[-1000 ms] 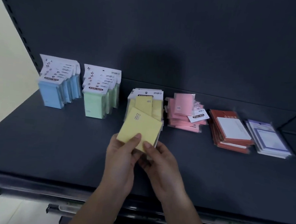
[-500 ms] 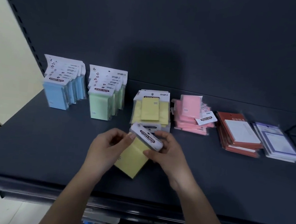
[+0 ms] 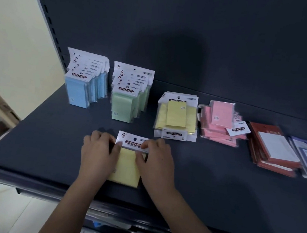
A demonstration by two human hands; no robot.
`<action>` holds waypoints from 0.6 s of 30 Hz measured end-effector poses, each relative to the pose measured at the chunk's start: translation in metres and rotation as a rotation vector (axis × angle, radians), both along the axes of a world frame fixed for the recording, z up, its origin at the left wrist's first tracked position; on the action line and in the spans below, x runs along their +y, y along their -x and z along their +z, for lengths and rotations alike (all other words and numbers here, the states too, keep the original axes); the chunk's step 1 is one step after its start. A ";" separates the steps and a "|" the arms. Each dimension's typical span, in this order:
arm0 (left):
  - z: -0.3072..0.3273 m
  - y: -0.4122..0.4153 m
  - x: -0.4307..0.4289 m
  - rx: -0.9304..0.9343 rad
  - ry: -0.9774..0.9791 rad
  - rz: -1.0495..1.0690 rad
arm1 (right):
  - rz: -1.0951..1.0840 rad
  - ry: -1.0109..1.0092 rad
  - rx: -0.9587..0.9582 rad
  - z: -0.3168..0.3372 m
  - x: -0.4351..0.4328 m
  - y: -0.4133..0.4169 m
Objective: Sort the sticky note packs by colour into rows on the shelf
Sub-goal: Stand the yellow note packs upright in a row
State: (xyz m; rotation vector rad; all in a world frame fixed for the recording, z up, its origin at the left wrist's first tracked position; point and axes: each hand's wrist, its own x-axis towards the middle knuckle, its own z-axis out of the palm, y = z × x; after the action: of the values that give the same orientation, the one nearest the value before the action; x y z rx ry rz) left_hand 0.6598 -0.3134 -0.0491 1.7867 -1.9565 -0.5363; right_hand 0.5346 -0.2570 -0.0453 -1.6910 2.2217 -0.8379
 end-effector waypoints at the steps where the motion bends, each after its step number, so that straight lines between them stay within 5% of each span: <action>1: -0.001 0.000 -0.001 -0.016 0.009 0.001 | -0.011 -0.003 0.028 0.000 -0.001 -0.001; 5: 0.003 0.005 -0.003 -0.018 0.055 -0.022 | -0.030 0.072 -0.026 -0.001 -0.002 0.005; 9: 0.023 0.027 0.002 0.348 0.212 -0.137 | -0.216 0.308 -0.180 0.009 -0.001 0.030; 12: 0.032 0.061 0.001 0.642 -0.062 -0.265 | -0.367 0.329 -0.476 0.019 -0.003 0.050; 14: 0.034 0.082 0.000 0.652 -0.237 -0.335 | -0.384 0.290 -0.661 0.022 -0.005 0.057; 18: 0.035 0.101 0.005 0.770 -0.288 -0.317 | -0.354 0.299 -0.990 0.026 -0.004 0.058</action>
State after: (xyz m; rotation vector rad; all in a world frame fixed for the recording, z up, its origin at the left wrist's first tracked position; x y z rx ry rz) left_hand 0.5585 -0.3084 -0.0145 1.1281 -1.6392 -1.4242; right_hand 0.4769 -0.2605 -0.0195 -0.6477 1.7061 -1.6848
